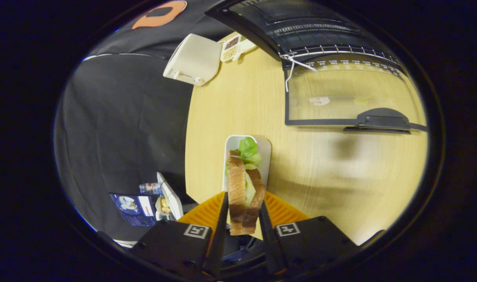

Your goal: Open the toaster oven, put the food inside, and close the toaster oven door.

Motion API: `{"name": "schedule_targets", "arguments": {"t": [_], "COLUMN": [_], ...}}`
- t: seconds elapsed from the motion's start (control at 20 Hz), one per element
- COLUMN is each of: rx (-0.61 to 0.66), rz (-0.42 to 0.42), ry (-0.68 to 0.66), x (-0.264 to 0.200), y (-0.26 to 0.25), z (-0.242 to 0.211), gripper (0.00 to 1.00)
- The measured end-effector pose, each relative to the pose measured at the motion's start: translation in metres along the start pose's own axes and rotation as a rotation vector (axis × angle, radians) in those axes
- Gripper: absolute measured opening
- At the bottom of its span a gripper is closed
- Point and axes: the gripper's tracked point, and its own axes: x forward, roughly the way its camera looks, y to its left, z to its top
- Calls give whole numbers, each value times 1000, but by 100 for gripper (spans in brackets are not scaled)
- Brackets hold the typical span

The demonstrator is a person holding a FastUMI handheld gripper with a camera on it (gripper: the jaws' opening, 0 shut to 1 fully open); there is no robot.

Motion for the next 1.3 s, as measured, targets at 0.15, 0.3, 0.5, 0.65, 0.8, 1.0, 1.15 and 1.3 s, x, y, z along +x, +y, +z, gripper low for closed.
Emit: {"name": "schedule_targets", "arguments": {"t": [0.15,0.3,0.5,0.65,0.8,1.0,1.15,1.3], "rx": [-13,-39,-22,-13,21,138,287,394], "rz": [1,26,102,133,147,161,208,256], "ry": [5,-18,-84,-193,-330,-535,-665,-758], "x": [-10,-31,-76,-121,-162,-194,-203,-209], "y": [2,14,33,35,23,-13,-45,-68], "z": [-3,-4,-2,16,41,79,113,137], "gripper": [37,34,34,34,34,33,33,33]}}
